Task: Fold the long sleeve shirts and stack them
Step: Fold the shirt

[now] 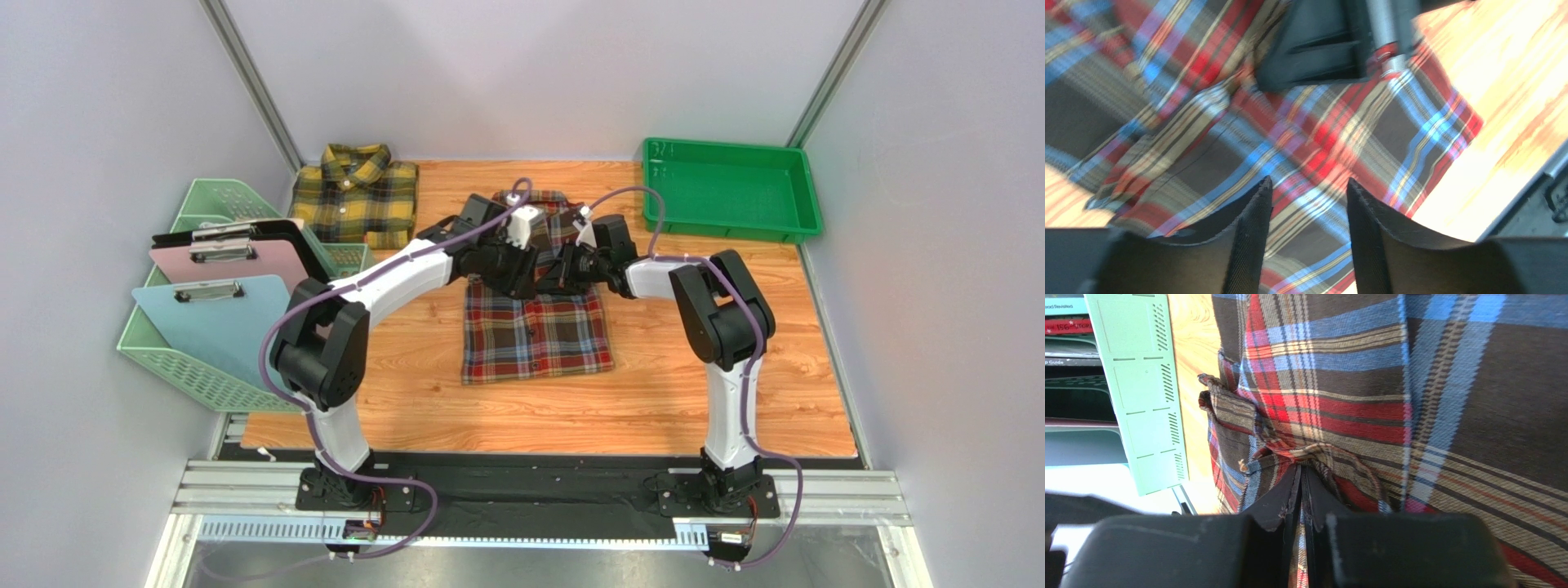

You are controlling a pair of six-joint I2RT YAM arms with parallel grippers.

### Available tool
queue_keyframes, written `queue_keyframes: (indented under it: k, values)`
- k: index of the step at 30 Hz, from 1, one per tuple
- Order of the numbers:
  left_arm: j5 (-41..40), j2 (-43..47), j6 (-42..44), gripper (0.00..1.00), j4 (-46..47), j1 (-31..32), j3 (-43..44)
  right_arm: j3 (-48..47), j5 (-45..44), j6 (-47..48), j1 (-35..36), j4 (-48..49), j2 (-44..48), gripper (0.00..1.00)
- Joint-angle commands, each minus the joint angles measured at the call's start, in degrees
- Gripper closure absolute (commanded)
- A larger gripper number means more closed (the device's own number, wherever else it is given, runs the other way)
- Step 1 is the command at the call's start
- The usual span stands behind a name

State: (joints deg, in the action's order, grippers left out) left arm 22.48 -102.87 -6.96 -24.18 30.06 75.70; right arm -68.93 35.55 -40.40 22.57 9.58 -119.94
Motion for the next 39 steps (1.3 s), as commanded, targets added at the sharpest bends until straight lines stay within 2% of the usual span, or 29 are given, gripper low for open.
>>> queue_keyframes:
  k: [1,7,11,19,21,25,32,39]
  values:
    - [-11.5,-3.3,-1.4,0.44,0.5,3.9,6.6,0.5,-1.1,1.3,-0.3,-0.2,0.8,0.92]
    - [-21.8,-7.6,-0.1,0.5,-3.8,5.7,11.9,0.5,-1.1,1.6,-0.3,-0.6,1.4,0.92]
    - [-25.3,-8.9,2.4,0.51,-6.1,5.9,13.2,0.5,-1.0,1.6,-0.3,-0.4,1.2,0.92]
    - [-25.5,-9.7,3.2,0.55,-8.2,5.8,12.5,0.1,-1.2,2.4,-0.4,-1.2,1.2,0.92]
    - [-24.7,-7.0,2.6,0.56,-6.1,5.4,10.2,0.1,-1.3,2.7,-0.4,-1.5,1.3,0.92]
    - [-20.3,-3.5,1.3,0.53,-0.5,5.6,7.1,0.1,-1.0,2.5,-0.3,-1.3,1.2,0.92]
    - [-20.5,-8.1,0.1,0.46,-2.3,6.1,11.7,-0.2,-1.2,2.5,-0.4,-1.4,1.3,0.92]
    - [-24.3,-13.1,0.9,0.46,-5.3,6.2,15.2,0.0,-1.3,2.1,-0.4,-1.3,1.6,0.92]
